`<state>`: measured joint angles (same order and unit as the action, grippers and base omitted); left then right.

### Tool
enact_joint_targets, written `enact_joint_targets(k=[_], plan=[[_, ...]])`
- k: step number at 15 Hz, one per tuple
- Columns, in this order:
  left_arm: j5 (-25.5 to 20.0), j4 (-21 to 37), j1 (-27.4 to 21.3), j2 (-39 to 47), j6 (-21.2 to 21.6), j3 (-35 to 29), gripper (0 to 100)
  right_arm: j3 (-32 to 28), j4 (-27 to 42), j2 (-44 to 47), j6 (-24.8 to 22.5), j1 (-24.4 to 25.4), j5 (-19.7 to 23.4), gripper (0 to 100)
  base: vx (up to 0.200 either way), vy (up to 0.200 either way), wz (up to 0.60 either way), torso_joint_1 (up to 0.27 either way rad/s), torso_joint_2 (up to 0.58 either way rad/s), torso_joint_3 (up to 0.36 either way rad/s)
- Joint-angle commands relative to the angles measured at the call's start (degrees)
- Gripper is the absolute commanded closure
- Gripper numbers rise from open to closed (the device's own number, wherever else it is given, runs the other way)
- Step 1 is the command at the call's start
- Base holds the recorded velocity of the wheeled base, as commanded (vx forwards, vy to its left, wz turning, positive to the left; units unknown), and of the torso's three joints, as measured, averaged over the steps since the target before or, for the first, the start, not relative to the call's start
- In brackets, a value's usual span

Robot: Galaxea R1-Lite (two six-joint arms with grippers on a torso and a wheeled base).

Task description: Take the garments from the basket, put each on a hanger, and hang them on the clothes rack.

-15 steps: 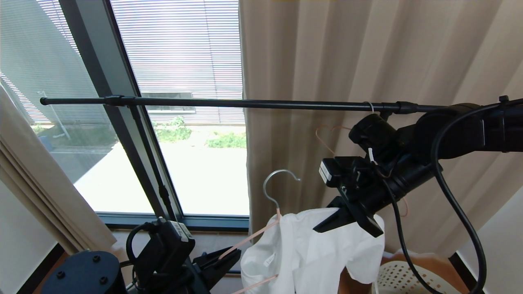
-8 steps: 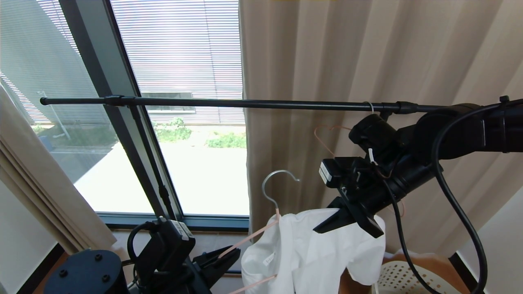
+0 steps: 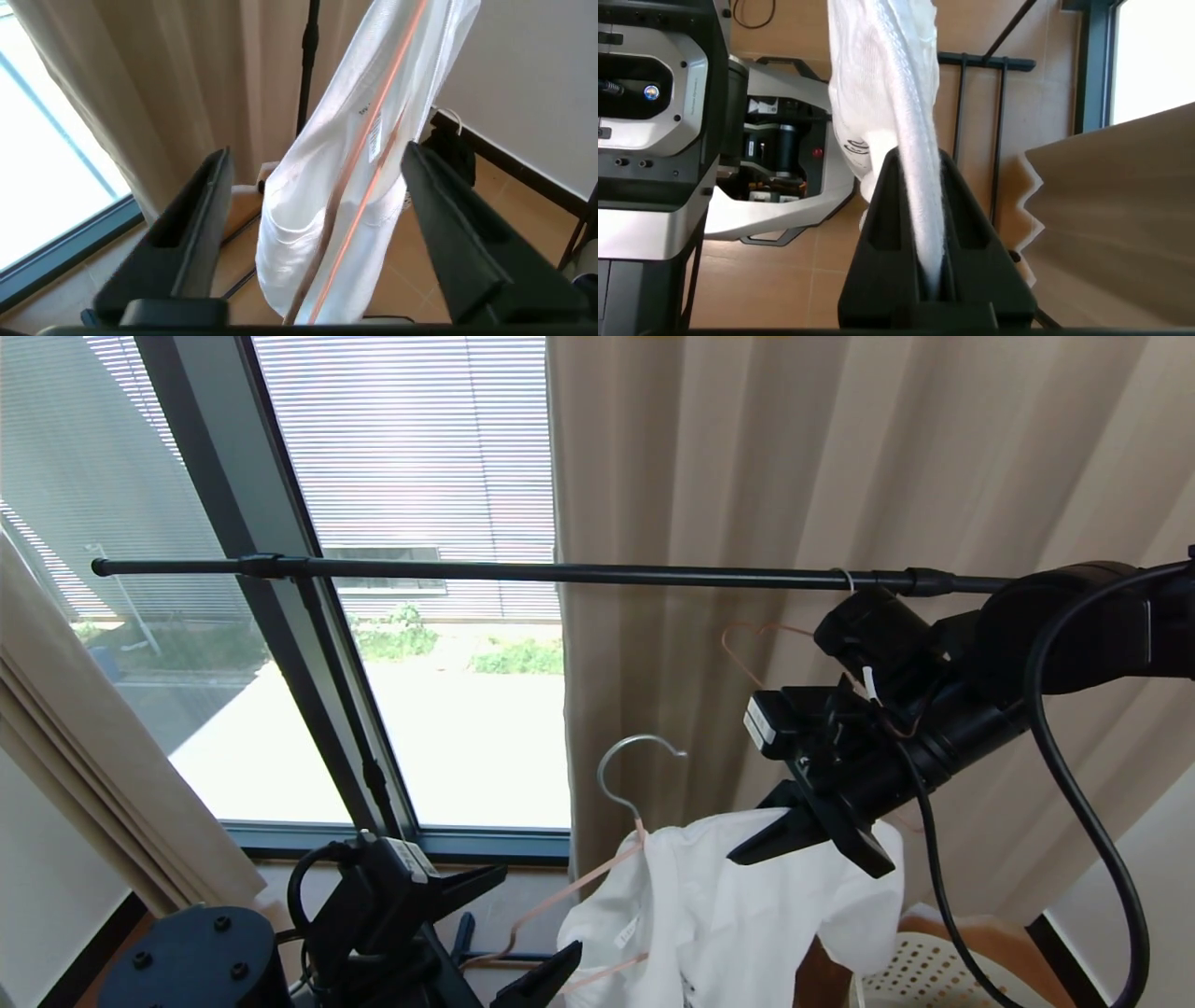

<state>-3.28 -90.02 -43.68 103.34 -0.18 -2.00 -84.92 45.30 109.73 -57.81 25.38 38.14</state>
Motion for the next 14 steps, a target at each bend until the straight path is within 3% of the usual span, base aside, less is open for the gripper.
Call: enact_joint_targets(k=[1, 3, 5, 6, 10, 13, 14], plan=[[-0.06, 0.02, 0.09, -0.24, 0.01, 0.15, 0, 0.02, -0.04, -0.39, 0.06, 0.02, -0.09, 100, 0.0, 0.0, 0.0, 0.0, 0.0, 0.0], [-0.41, 0.02, 0.7, -2.18, -0.26, -0.02, 0, 0.02, -0.12, -0.92, 0.42, -0.07, -0.18, 100, 0.0, 0.0, 0.0, 0.0, 0.0, 0.0], [-6.48, 0.02, 3.69, -6.4, -0.96, 0.24, 0, -0.25, -0.56, -1.71, 2.44, -0.07, -0.26, 100, 0.0, 0.0, 0.0, 0.0, 0.0, 0.0], [-7.44, 0.02, 4.83, -7.45, -1.14, 0.15, 0, -0.33, -1.09, -2.5, 3.05, -0.07, -0.7, 100, 0.0, 0.0, 0.0, 0.0, 0.0, 0.0], [-8.15, 0.02, 11.69, -9.47, -5.71, -3.98, 0, 2.13, -11.2, -6.46, 8.85, 0.9, -10.9, 100, 0.0, 0.0, 0.0, 0.0, 0.0, 0.0], [-8.85, 0.02, 12.57, -9.47, -5.62, -5.03, 0, 6.35, -16.74, -9.62, 10.79, 3.18, -17.84, 100, 0.0, 0.0, 0.0, 0.0, 0.0, 0.0], [-8.76, 4.76, 12.57, -10.0, -5.62, -6.61, 0, 9.69, -21.48, -11.2, 11.05, 3.71, -19.16, 100, 0.0, 0.0, 0.0, 0.0, 0.0, 0.0]])
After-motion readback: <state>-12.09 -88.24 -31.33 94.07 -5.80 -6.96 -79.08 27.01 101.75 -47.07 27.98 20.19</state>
